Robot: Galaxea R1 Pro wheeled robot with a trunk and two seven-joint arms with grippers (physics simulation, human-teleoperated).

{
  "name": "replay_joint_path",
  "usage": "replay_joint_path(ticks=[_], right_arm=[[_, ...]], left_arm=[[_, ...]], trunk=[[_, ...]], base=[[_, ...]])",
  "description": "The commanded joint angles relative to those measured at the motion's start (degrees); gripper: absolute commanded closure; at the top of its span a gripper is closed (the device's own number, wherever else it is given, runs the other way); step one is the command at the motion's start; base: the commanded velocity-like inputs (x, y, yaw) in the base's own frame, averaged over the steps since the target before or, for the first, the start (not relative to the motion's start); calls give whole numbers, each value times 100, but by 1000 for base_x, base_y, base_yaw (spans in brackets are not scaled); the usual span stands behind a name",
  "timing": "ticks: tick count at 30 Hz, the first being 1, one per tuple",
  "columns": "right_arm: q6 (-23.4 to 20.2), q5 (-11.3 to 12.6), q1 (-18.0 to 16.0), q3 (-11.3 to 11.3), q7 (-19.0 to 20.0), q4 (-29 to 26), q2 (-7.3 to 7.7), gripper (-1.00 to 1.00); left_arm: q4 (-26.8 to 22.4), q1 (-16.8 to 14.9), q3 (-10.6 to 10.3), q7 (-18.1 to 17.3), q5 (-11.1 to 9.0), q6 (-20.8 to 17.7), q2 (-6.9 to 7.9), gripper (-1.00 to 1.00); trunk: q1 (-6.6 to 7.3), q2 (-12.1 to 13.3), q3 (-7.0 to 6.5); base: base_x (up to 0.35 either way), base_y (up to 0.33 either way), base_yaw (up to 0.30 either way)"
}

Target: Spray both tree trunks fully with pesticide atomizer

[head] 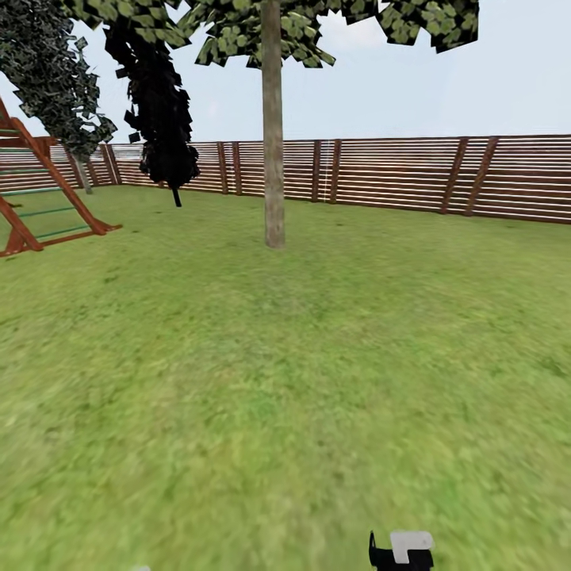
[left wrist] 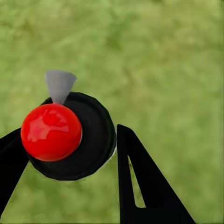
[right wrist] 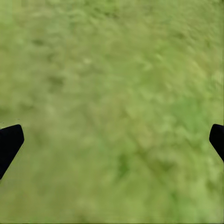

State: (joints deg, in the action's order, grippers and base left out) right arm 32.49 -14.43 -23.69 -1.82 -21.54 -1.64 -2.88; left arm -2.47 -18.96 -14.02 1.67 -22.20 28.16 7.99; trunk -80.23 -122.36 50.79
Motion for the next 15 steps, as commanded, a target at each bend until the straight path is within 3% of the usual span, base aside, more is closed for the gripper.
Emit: replay_joint_path(ticks=[1,15], right_arm=[[3,-60,-4,-20,-43,5,-2,-100],[3,-60,-4,-20,-43,5,-2,-100]], left_arm=[[0,-2,-48,17,-30,14,1,100],[0,-2,-48,17,-30,14,-7,100]], trunk=[[-3,-2,5],[-3,-2,5]], base=[[338,0,0],[338,0,0]])
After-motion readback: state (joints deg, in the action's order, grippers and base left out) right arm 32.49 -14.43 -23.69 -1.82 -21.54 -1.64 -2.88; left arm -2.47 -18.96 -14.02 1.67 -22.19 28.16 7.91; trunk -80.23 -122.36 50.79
